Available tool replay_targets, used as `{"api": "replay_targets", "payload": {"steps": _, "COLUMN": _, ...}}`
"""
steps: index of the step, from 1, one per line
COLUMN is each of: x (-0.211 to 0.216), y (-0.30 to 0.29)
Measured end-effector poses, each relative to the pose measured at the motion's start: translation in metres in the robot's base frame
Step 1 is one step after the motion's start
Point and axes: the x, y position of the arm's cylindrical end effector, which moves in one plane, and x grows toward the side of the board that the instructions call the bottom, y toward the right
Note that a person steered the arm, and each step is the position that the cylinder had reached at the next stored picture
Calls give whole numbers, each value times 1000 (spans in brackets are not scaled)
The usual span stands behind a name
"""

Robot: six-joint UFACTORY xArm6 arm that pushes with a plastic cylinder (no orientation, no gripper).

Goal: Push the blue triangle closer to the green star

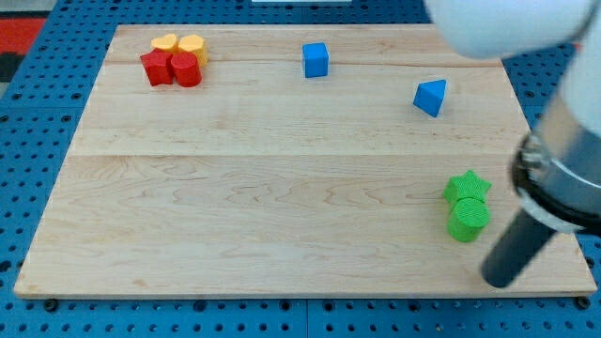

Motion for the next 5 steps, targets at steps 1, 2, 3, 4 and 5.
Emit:
{"api": "replay_targets", "payload": {"steps": 1, "x": -24, "y": 59}}
{"api": "replay_targets", "payload": {"steps": 2, "x": -98, "y": 93}}
{"api": "replay_targets", "payload": {"steps": 3, "x": -185, "y": 92}}
{"api": "replay_targets", "payload": {"steps": 4, "x": -250, "y": 78}}
{"api": "replay_targets", "payload": {"steps": 5, "x": -298, "y": 47}}
